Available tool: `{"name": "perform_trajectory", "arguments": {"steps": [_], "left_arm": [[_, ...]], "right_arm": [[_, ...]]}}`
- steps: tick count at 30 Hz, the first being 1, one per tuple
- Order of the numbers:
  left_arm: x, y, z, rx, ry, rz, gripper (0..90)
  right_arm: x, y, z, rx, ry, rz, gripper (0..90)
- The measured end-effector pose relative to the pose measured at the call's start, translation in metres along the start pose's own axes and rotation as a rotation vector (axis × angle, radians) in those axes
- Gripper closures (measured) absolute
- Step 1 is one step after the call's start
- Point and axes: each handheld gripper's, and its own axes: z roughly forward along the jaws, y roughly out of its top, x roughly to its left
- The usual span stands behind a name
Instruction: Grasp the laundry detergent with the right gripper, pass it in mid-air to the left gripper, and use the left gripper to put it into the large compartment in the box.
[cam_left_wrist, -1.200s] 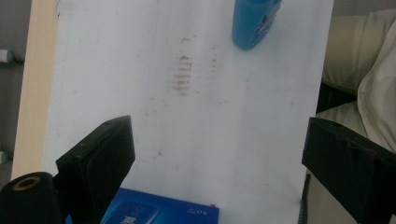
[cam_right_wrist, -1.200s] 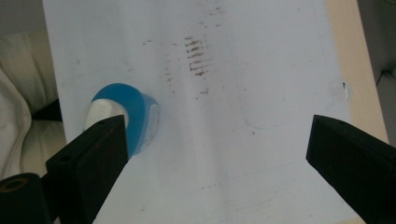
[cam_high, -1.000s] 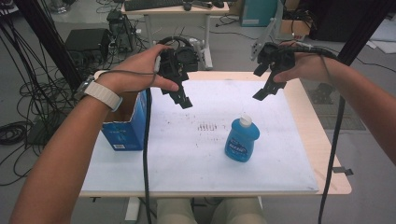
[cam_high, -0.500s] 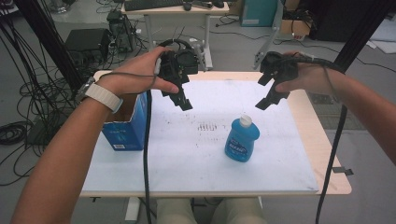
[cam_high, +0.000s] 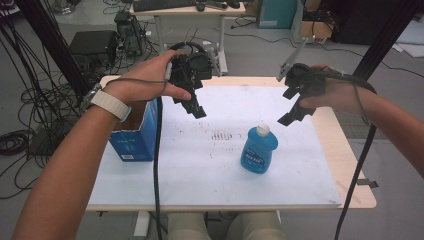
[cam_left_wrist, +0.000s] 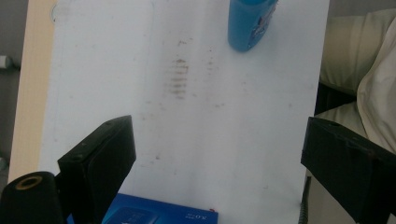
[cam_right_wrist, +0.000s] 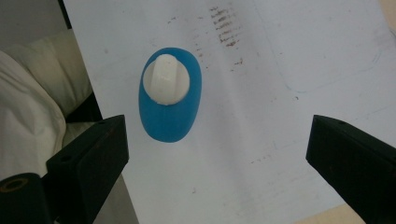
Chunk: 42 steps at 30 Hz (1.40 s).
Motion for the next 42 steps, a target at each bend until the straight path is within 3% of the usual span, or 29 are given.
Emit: {"name": "perform_trajectory", "arguments": {"steps": [9,24,25,37,38,42], "left_arm": [[0.001,0.000,0.001,-0.002,0.003,-0.001,10.4],[0.003,0.000,0.001,-0.002,0.002,-0.003,10.4],[0.003,0.000,0.002,-0.003,0.002,-0.005,10.5],[0.003,0.000,0.003,-0.006,0.006,-0.005,10.9],[0.004,0.000,0.003,-0.006,0.008,-0.005,10.9],[0.004,0.000,0.003,-0.005,0.007,-0.008,10.9]], "right_arm": [[0.011,-0.015,0.001,-0.016,-0.002,0.065,6.0],[0.021,-0.027,0.008,-0.007,0.005,0.097,7.5],[0.022,-0.028,0.012,-0.041,0.006,0.116,8.0],[0.027,-0.036,0.020,-0.057,0.014,0.169,6.7],[0.026,-0.037,0.022,-0.071,0.009,0.144,6.6],[0.029,-0.040,0.025,-0.051,0.006,0.174,6.2]]}}
